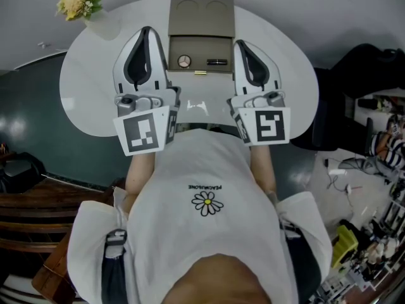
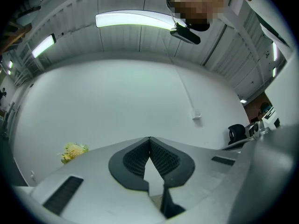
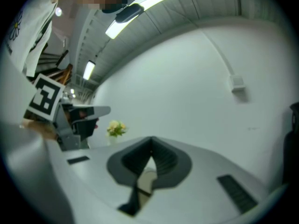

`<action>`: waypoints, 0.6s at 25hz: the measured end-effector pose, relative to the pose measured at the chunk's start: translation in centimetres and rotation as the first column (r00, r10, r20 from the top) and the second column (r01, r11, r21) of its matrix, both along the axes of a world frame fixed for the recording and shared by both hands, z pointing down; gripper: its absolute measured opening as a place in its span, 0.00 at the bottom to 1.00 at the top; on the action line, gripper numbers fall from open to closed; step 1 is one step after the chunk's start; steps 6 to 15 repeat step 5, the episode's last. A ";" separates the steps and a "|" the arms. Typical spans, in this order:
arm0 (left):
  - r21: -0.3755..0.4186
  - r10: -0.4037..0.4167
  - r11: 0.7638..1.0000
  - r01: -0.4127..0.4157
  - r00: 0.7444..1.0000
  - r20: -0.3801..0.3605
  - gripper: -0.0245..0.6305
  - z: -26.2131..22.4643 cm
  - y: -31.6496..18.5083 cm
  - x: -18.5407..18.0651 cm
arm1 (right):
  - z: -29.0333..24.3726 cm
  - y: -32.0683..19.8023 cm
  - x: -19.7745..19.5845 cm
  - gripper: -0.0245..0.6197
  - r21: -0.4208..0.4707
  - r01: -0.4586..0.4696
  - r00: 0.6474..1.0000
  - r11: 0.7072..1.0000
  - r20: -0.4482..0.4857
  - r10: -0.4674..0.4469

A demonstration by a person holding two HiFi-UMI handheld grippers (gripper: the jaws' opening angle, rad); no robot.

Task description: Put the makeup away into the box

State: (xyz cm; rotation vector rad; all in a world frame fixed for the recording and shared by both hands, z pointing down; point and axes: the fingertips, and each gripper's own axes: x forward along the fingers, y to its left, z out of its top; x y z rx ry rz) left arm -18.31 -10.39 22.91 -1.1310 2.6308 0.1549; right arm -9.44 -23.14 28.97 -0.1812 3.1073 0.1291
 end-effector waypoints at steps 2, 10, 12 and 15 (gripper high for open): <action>0.021 0.001 1.000 -0.001 1.000 0.017 0.07 -0.3 0.1 0.2 | 0.1 -0.1 -0.1 0.08 -0.002 0.005 1.000 1.000 -0.002 -0.005; 0.040 0.006 0.999 -0.008 0.999 0.037 0.07 -0.6 0.2 0.4 | 0.3 -0.2 -0.2 0.08 -0.006 0.011 1.000 1.000 -0.003 -0.011; 0.040 0.006 0.999 -0.008 0.999 0.037 0.07 -0.6 0.2 0.4 | 0.3 -0.2 -0.2 0.08 -0.006 0.011 1.000 1.000 -0.003 -0.011; 0.040 0.006 0.999 -0.008 0.999 0.037 0.07 -0.6 0.2 0.4 | 0.3 -0.2 -0.2 0.08 -0.006 0.011 1.000 1.000 -0.003 -0.011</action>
